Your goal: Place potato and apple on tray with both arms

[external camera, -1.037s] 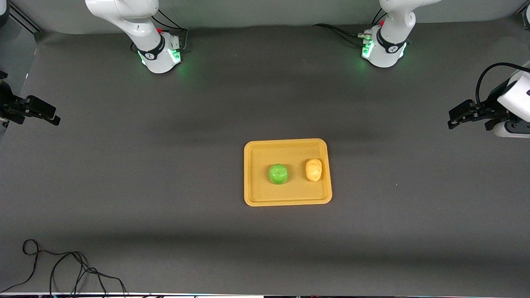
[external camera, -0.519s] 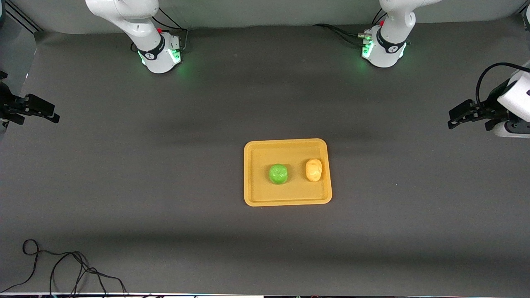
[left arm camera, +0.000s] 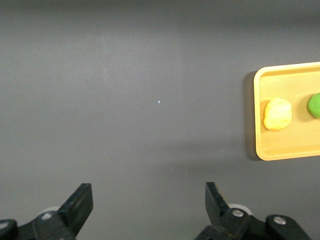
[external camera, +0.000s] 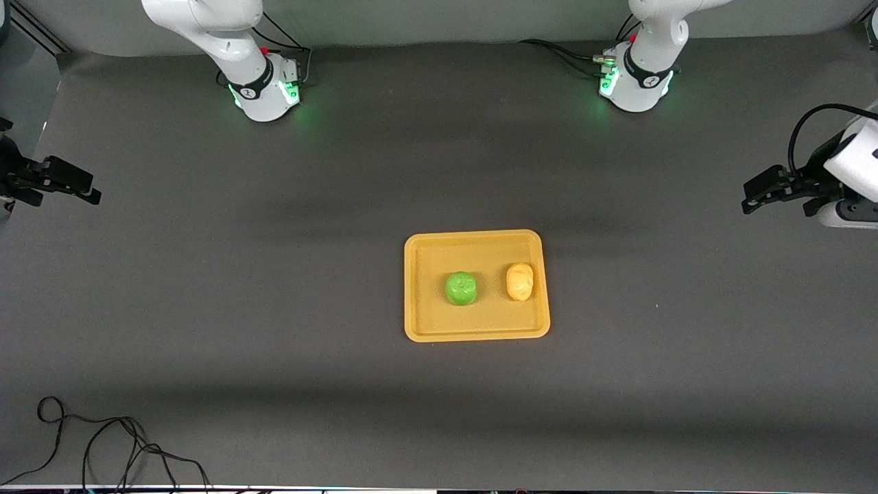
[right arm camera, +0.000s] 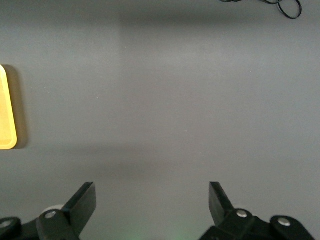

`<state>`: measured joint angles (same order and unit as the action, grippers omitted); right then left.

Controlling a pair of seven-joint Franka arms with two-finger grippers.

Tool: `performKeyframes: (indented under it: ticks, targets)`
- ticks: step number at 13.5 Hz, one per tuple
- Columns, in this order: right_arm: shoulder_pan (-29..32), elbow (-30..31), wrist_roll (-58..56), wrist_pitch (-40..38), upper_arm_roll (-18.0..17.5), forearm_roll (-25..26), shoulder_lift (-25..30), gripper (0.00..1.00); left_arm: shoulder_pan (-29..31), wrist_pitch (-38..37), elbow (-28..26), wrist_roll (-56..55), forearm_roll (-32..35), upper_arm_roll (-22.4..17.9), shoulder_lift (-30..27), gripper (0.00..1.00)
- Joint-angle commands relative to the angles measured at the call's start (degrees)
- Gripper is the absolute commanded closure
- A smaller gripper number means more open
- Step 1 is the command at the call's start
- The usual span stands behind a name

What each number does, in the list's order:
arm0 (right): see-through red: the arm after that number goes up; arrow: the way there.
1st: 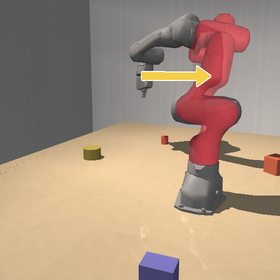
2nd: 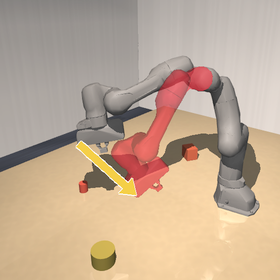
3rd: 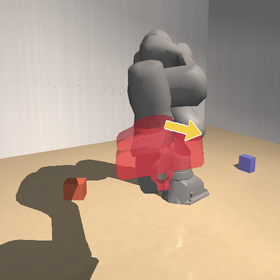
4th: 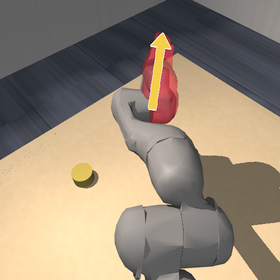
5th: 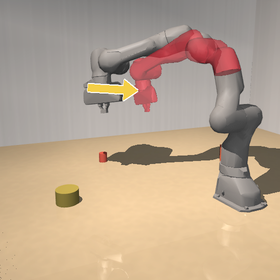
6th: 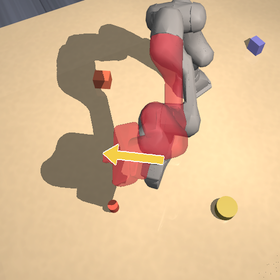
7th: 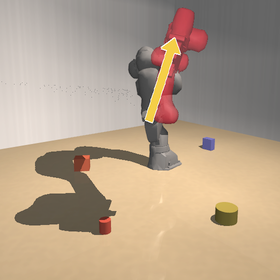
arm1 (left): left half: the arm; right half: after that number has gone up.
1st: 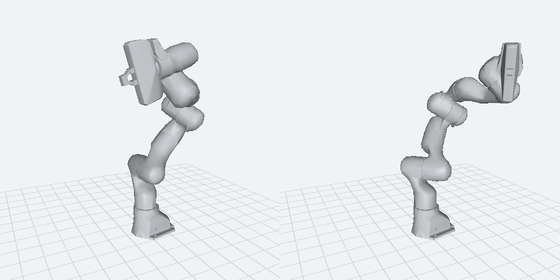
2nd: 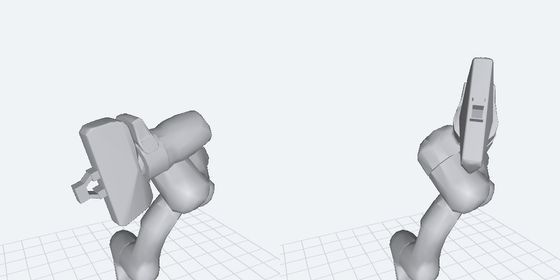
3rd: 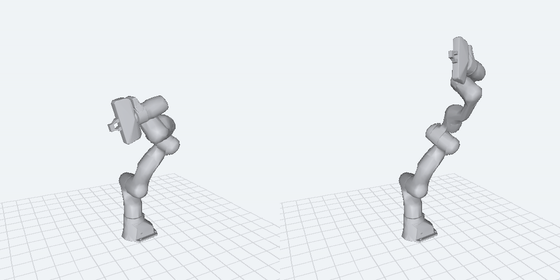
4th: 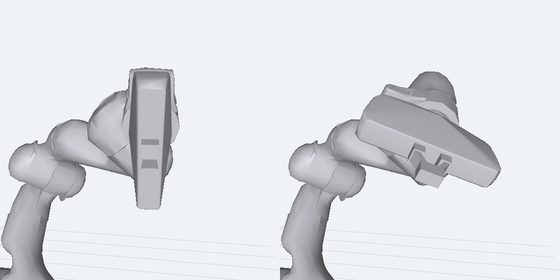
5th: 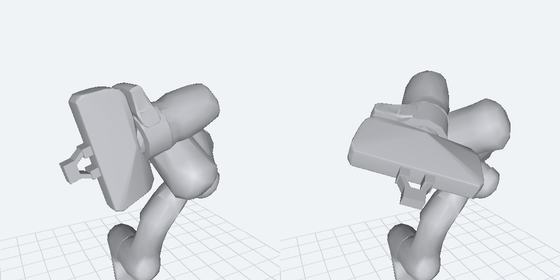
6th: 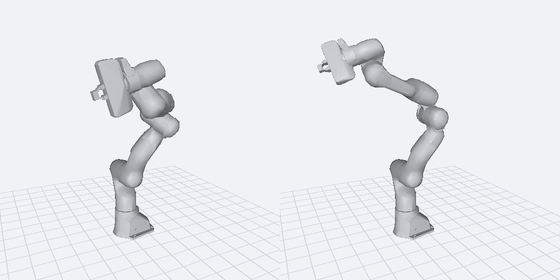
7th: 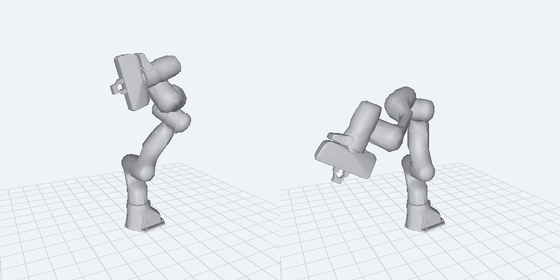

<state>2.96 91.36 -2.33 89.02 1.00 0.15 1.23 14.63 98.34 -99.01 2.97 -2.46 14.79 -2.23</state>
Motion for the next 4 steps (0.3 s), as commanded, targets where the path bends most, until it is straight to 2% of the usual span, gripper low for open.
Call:
performKeyframes:
  ticks: [1, 4]
  targets:
    - [-0.76, -1.8, 1.29, -1.04, 0.06, -0.68, -0.88, 0.0, -0.39, 0.27, -0.66, 0.54, -0.09, -0.38, -1.11, 0.0]
    - [-0.67, -1.45, -0.65, -1.04, 0.5, -0.59, -0.53, 0.0, -0.39, 0.27, -0.66, 0.63, -0.09, -0.38, -1.03, 0.0]
